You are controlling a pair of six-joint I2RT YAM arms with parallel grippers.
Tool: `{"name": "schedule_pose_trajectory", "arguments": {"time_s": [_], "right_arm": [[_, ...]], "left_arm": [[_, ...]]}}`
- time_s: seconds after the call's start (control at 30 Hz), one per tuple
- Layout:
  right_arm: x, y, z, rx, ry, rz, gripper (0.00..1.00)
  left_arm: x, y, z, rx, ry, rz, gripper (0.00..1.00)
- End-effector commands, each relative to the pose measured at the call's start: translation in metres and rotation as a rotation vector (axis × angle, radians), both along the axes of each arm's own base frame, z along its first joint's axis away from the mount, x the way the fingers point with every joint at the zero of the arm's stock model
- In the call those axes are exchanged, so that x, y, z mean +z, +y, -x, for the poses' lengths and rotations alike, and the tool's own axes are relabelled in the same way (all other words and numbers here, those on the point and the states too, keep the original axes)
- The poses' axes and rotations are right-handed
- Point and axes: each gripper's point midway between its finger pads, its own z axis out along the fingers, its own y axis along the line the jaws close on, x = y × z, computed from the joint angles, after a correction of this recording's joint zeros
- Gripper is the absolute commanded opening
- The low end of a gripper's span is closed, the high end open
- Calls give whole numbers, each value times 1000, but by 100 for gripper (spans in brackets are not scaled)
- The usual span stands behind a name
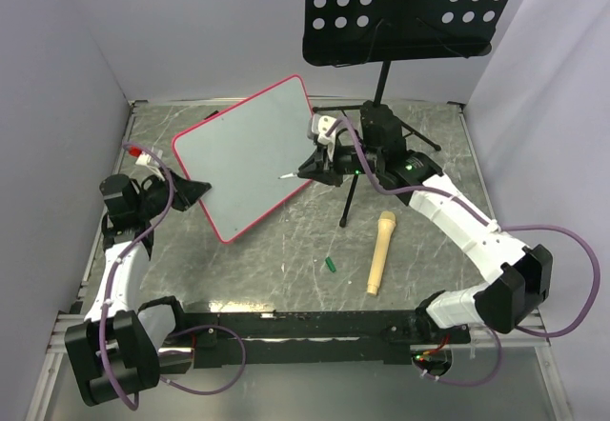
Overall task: Write a sentence on the whiteboard
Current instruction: Hold the whiteboard at the center of the board, then write a sentence on the whiteboard.
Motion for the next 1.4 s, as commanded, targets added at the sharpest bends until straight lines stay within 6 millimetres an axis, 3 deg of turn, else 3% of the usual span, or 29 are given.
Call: {"name": "schedule_pose_trajectory", "arguments": {"time_s": [0.0,0.3,0.9,1.1,1.37], "right_arm": [[13,2,4,28,-42,-45,0],[9,24,-10,50,2,-56,0],[34,113,-31,132,44,-149,0],[41,143,-29,164,77,-179,0],[33,157,-41,135,97,-184,0]], "left_arm": [[7,3,-5,-13,-107,-89,1],[-3,4,-8,-9,-89,-93,1],[-14,5,-8,-13,-67,-132,1],[-19,7,-10,-14,-40,-128,1],[-18,5,-10,-22,-35,-103,1]]}}
